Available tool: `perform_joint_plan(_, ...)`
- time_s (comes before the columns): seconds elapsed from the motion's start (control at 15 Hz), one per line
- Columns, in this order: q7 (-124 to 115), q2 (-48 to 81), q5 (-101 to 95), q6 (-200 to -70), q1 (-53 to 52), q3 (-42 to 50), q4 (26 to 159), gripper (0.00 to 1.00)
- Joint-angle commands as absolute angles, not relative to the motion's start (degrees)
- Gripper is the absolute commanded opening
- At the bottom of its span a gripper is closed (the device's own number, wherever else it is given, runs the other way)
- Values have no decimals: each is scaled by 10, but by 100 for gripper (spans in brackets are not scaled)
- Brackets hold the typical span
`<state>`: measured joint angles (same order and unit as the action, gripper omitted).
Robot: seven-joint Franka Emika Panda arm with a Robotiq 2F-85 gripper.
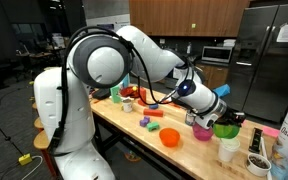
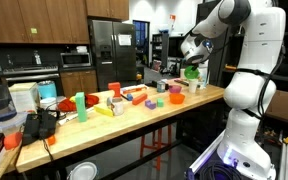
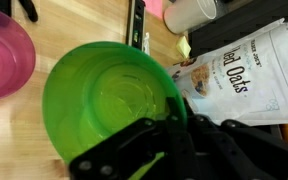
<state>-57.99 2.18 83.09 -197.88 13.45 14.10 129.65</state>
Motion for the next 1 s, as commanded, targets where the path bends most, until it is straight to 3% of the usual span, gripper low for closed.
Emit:
perform_joint_plan(0.0, -544, 19, 836, -1979, 144, 148, 1278, 1)
perform_joint_plan(0.93, -427, 49, 838, -1978, 113, 116, 1208, 1)
